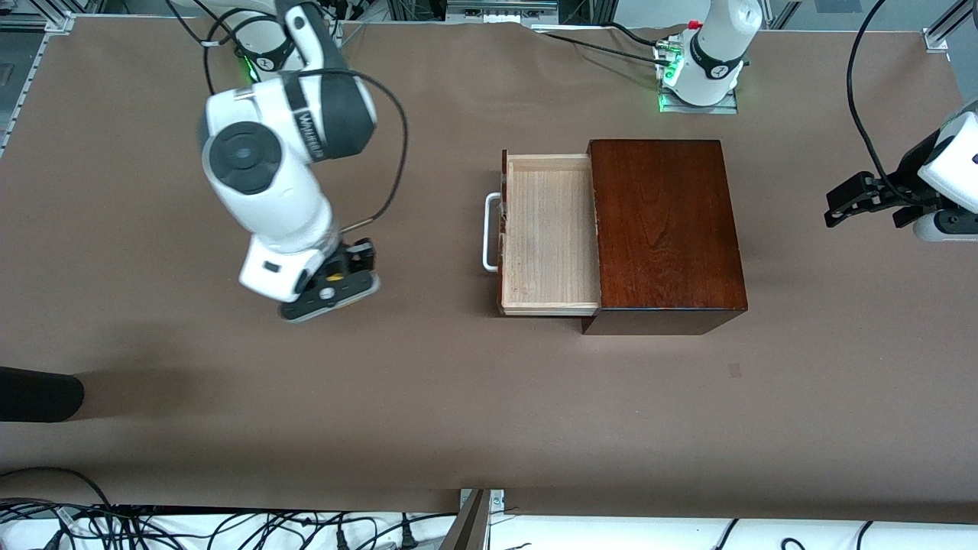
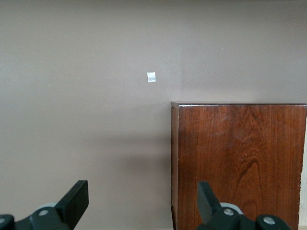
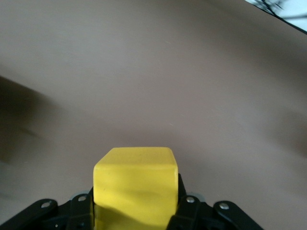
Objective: Open drawer, take yellow block, close drawer
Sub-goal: 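Lift the yellow cube out and carry it beside the box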
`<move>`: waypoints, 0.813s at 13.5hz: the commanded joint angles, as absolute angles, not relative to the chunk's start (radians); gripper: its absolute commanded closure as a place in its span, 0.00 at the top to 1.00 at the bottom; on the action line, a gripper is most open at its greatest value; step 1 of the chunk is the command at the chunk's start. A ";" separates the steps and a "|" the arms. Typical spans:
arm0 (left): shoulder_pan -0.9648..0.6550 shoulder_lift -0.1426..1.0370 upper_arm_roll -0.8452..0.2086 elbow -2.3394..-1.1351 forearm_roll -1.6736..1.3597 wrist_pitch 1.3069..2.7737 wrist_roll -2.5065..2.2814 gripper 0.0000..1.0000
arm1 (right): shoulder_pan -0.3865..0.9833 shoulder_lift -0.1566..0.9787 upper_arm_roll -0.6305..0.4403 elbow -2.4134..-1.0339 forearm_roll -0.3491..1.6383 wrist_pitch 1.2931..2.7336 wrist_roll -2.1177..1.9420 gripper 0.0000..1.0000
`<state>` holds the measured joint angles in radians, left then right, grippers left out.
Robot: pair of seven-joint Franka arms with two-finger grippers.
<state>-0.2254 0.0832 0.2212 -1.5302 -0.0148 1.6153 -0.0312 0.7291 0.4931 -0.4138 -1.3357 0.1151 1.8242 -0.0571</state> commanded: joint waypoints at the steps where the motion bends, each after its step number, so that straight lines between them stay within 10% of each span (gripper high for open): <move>1: -0.222 0.089 0.222 -1.502 -0.028 1.595 -0.035 1.00 | 0.738 0.449 -0.494 -1.376 0.135 1.778 -0.060 0.01; 11: -0.230 0.086 0.193 -1.502 -0.025 1.591 -0.037 1.00 | 0.736 0.255 -0.641 -1.734 0.160 1.911 -0.069 0.01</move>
